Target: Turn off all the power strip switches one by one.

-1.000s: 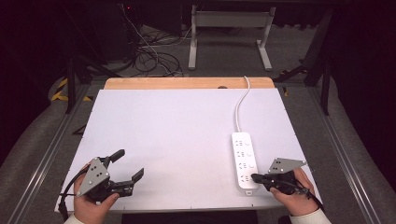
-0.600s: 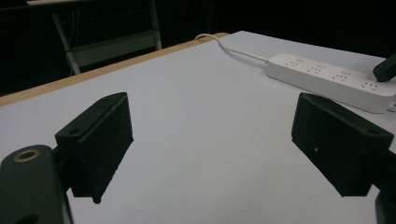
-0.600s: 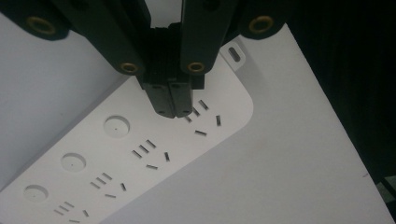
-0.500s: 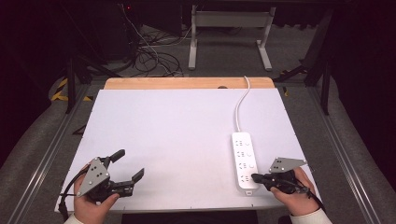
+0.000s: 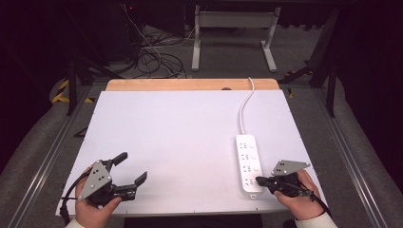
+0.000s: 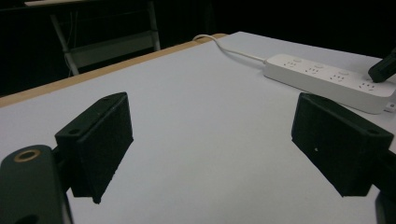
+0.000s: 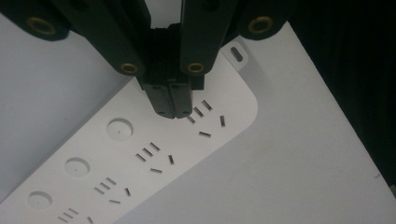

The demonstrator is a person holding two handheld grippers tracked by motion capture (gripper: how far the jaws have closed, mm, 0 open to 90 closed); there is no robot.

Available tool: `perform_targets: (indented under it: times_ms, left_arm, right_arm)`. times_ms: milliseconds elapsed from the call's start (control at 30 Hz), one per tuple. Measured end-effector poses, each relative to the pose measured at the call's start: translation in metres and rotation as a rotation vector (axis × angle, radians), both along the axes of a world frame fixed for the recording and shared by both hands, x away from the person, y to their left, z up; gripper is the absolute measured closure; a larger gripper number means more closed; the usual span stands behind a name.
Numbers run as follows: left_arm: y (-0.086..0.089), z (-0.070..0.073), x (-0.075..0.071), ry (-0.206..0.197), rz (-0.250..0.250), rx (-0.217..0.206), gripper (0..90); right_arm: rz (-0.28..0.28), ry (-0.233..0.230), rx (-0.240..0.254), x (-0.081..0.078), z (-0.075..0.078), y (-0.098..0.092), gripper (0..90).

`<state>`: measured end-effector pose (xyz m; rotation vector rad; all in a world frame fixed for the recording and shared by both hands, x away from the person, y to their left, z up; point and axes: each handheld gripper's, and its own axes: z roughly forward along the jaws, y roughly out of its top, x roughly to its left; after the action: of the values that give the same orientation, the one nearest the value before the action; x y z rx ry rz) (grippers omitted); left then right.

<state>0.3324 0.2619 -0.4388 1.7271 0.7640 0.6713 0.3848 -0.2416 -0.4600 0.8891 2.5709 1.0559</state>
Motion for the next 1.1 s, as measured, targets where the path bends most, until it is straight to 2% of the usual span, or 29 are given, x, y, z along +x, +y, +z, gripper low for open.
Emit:
perform_targets:
  times_ms: [167, 233, 267, 300, 367, 400, 533, 567, 633, 667, 733, 767, 833, 867, 900, 933, 1000, 1033, 1100]
  left_arm:
    - [0.000, 0.001, -0.001, -0.004, 0.001, -0.002, 13.0]
    - [0.000, 0.001, -0.001, 0.002, 0.003, -0.009, 13.0]
    - [0.001, 0.001, -0.001, -0.001, 0.002, -0.003, 13.0]
    - [0.000, 0.001, -0.001, 0.000, 0.007, -0.011, 13.0]
    - [0.000, 0.001, -0.001, -0.002, 0.007, -0.009, 13.0]
    - [0.000, 0.001, -0.001, 0.000, 0.007, -0.010, 13.0]
    - [0.001, 0.001, 0.000, -0.001, 0.005, -0.004, 13.0]
    - [0.001, 0.001, 0.000, -0.001, 0.005, -0.004, 13.0]
    - [0.001, 0.001, 0.000, -0.001, 0.005, -0.006, 13.0]
    - [0.001, 0.001, 0.000, -0.003, 0.004, -0.005, 13.0]
    - [0.001, 0.001, 0.000, -0.002, 0.005, -0.004, 13.0]
    - [0.001, 0.001, 0.000, -0.002, 0.006, -0.007, 13.0]
    - [0.001, 0.001, 0.001, -0.003, 0.005, -0.004, 12.9]
    - [0.001, 0.002, 0.001, -0.002, 0.007, -0.005, 12.9]
    - [0.001, 0.002, 0.001, -0.001, 0.005, -0.007, 12.7]
    - [0.001, 0.002, 0.001, -0.001, 0.004, -0.004, 12.4]
    - [0.001, 0.002, 0.001, -0.002, 0.003, 0.002, 12.2]
    - [0.001, 0.002, 0.001, 0.000, 0.005, -0.001, 12.1]
    - [0.002, 0.002, 0.001, 0.000, 0.005, 0.000, 12.0]
  right_arm:
    - [-0.014, 0.002, -0.006, 0.001, 0.000, 0.000, 90.0]
    - [-0.002, -0.016, -0.011, -0.001, 0.001, 0.001, 90.0]
    - [0.003, -0.031, 0.014, -0.002, 0.000, 0.002, 90.0]
    - [0.018, -0.025, 0.038, -0.003, 0.000, 0.003, 90.0]
    - [0.038, -0.068, 0.029, -0.003, -0.001, 0.005, 90.0]
    - [0.045, -0.084, 0.059, -0.003, 0.002, 0.005, 90.0]
    - [0.038, -0.120, 0.095, -0.004, 0.009, 0.003, 89.7]
    - [0.038, -0.120, 0.112, -0.004, 0.010, 0.002, 81.6]
    - [0.039, -0.132, 0.129, -0.005, 0.012, 0.003, 77.1]
    - [0.044, -0.141, 0.140, -0.005, 0.012, 0.004, 71.2]
    - [0.031, -0.173, 0.187, -0.004, 0.014, 0.005, 57.1]
    - [0.026, -0.188, 0.213, -0.003, 0.015, 0.005, 53.5]
    - [0.019, -0.231, 0.207, -0.002, 0.020, 0.005, 50.4]
    - [0.004, -0.244, 0.190, -0.001, 0.023, 0.005, 45.0]
    - [-0.019, -0.232, 0.194, 0.000, 0.024, 0.005, 38.5]
    - [-0.027, -0.224, 0.209, 0.002, 0.026, 0.005, 34.6]
    - [-0.011, -0.282, 0.229, 0.006, 0.031, 0.004, 24.0]
    - [-0.015, -0.294, 0.235, 0.008, 0.032, 0.004, 20.8]
    - [-0.024, -0.296, 0.264, 0.012, 0.035, 0.002, 19.7]
